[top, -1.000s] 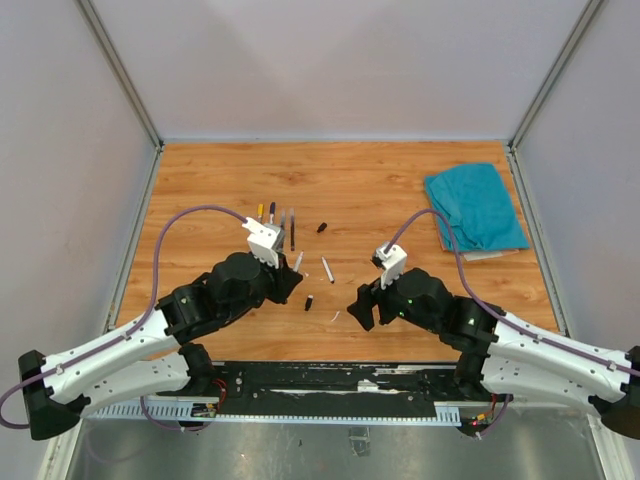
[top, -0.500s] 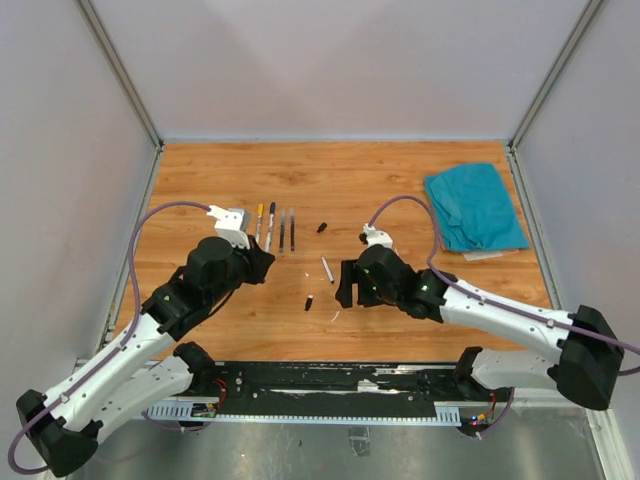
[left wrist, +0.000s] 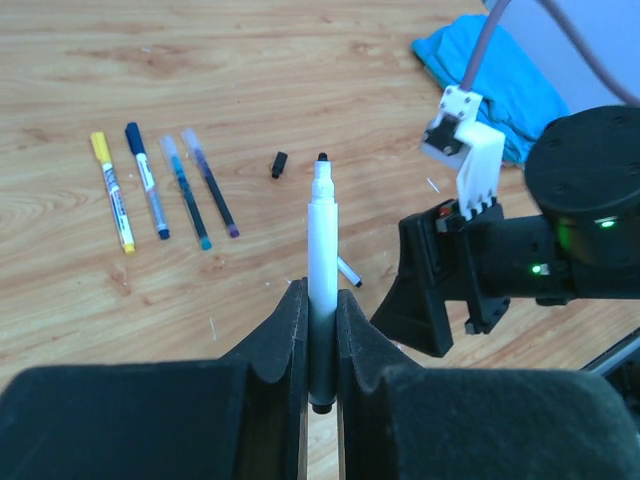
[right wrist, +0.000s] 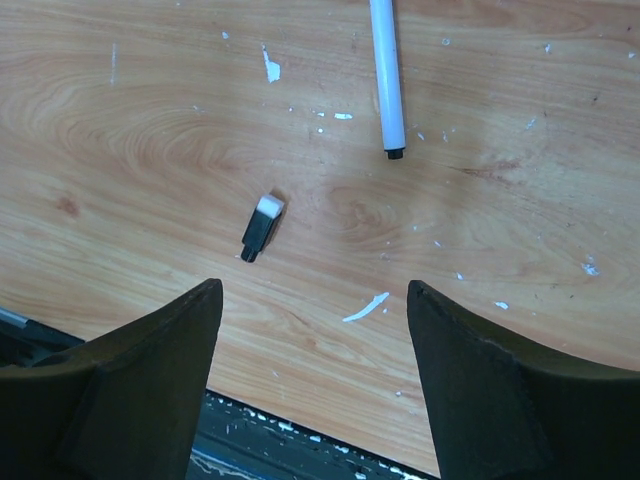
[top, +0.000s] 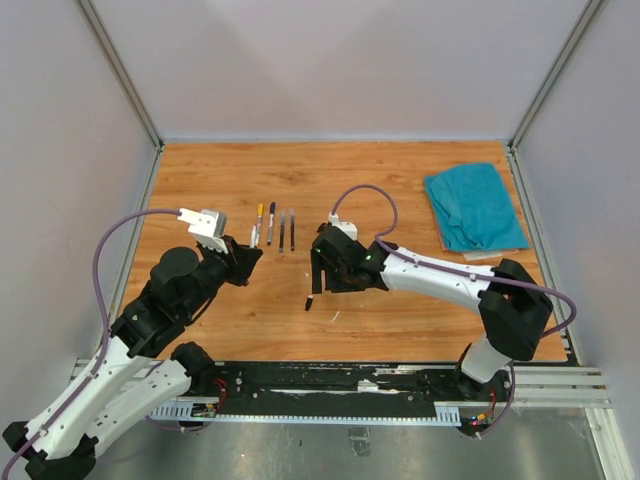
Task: Insert the pens into the pen caps
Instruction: Move the pen cap to the center of the board.
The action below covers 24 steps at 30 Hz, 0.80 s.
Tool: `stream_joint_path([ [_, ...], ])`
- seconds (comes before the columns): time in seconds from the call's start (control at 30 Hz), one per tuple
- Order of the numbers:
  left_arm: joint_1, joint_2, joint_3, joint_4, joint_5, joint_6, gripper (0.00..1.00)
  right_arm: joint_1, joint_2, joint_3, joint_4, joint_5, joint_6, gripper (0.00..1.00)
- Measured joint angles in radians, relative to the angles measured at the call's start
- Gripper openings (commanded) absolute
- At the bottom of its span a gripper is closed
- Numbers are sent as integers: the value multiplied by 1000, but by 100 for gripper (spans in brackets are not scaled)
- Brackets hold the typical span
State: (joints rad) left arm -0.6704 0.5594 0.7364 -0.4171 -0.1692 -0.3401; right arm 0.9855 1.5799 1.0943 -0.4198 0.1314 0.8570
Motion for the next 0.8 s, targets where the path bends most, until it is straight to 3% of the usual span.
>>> stream_joint_path([
  [0.8,0,-38,0,-5,-24,11,1,92,279,144,-11,23,132,54],
])
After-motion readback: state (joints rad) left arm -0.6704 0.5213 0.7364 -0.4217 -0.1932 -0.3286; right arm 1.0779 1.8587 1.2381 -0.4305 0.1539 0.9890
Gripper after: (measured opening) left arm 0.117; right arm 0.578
